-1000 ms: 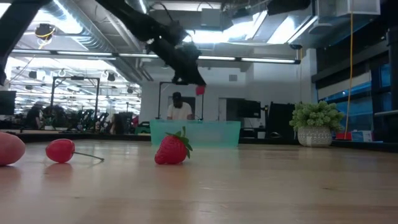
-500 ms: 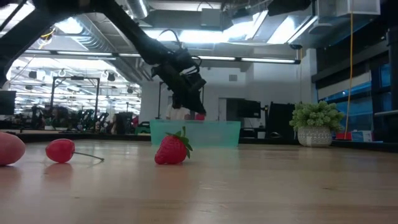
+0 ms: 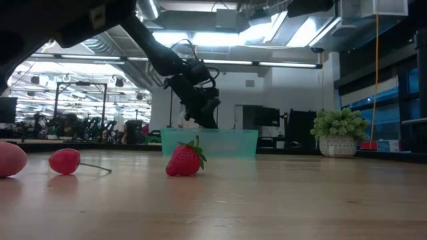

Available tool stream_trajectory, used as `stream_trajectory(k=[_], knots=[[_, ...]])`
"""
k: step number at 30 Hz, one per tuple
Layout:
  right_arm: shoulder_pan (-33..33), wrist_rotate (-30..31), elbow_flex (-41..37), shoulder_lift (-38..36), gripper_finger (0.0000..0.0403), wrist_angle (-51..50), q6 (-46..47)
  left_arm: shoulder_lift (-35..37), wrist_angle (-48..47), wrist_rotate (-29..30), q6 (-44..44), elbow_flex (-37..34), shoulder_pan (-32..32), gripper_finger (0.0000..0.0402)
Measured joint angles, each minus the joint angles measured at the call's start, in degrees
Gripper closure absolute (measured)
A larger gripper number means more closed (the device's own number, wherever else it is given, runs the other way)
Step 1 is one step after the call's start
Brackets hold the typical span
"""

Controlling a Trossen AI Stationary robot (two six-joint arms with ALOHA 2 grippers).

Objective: Pick and placing Produce into tupperware
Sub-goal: Put the red strawberry into the green container

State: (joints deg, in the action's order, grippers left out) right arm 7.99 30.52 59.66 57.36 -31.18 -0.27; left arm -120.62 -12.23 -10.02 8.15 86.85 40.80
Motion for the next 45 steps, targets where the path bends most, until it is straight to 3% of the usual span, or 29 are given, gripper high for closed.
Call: stream_trajectory(k=[6,23,30,35,39,45], knots=[[0.0,0.0,0.0,0.0,0.0206,0.0,0.04,0.0,0.06,0.54,0.06,0.0,-1.13,0.0388],[0.02,-0.04,0.0,0.0,0.0206,-0.42,0.22,0.13,-0.12,0.75,-2.11,1.15,-1.08,0.0309],[0.0,-0.07,0.0,0.02,0.0206,-0.48,1.45,4.03,-10.49,-4.0,-3.07,7.9,-1.63,0.0278],[0.02,-0.09,0.0,0.02,0.0206,-0.52,1.6,8.74,-17.75,-6.18,-3.05,8.86,-3.13,0.0258],[0.0,-0.09,0.0,0.02,0.0206,-0.52,1.29,12.18,-24.23,-5.69,-3.56,8.85,-4.43,0.0236],[0.0,-0.09,0.0,0.02,0.0206,-1.16,1.47,18.83,-35.36,-0.49,-6.95,8.85,-9.31,0.0216]])
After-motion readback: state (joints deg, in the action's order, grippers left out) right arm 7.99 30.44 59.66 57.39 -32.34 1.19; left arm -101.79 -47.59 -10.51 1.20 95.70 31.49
